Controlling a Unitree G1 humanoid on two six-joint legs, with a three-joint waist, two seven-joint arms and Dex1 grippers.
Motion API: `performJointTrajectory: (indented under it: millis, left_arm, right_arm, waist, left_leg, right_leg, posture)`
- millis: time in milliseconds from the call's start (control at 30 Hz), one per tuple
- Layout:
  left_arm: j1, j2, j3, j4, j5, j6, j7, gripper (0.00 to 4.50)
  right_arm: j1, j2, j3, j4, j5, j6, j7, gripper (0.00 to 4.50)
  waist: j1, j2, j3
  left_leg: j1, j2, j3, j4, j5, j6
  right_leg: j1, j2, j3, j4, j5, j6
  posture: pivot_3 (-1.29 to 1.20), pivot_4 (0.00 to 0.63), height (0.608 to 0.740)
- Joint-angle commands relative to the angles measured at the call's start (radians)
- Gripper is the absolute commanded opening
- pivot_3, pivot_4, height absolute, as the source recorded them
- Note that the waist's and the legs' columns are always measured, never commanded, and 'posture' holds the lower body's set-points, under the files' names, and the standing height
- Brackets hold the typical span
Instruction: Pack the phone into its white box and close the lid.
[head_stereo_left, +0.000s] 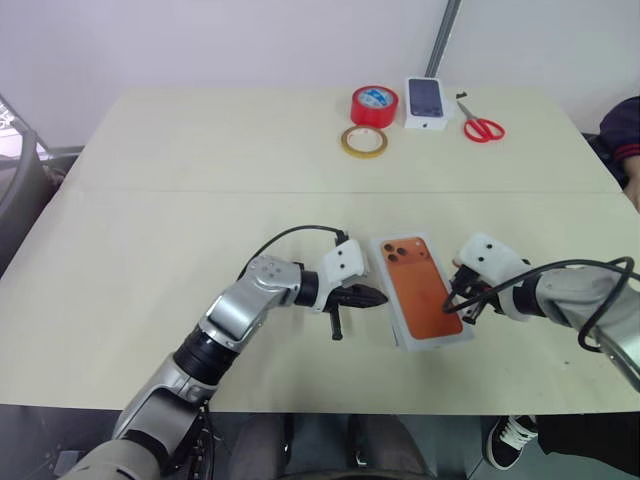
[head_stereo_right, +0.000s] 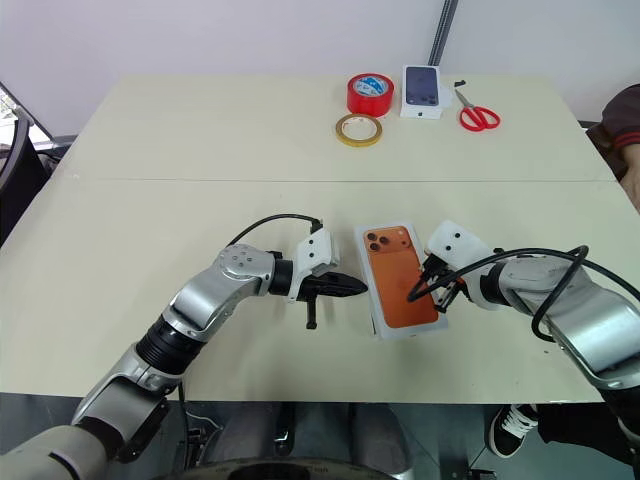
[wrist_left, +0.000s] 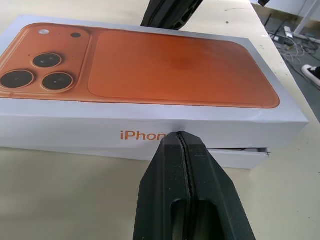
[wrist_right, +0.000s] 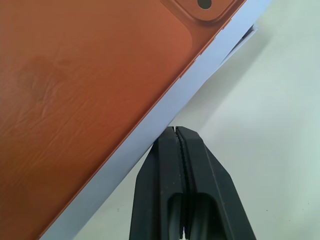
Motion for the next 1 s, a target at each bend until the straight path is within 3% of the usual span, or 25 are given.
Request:
performJointTrajectory:
  millis: [33,1000]
  left_arm:
    - [-0.018,-0.009,0.002,-0.004,0.008,-0.017,0.007,0.0]
    - [-0.041,-0.046,0.023,0.054,0.015,-0.031,0.037,0.0]
  right_arm:
    - [0.005,0.013,-0.023,-0.019,-0.006,-0.009,0.014,0.03]
    - [0.04,0.038,-0.038,-0.013,-0.053,-0.003,0.03,0.03]
  waist:
    - [0.0,0.0,0.0]
    - [0.0,0.0,0.0]
  left_leg:
    - [0.0,0.0,0.0,0.0,0.0,0.0]
    - [0.0,0.0,0.0,0.001,0.0,0.0]
  right_leg:
    - [0.0,0.0,0.0,0.0,0.0,0.0]
    - [0.0,0.0,0.0,0.001,0.0,0.0]
  posture:
    - [0.0,0.15,0.736]
    - [0.0,0.15,0.736]
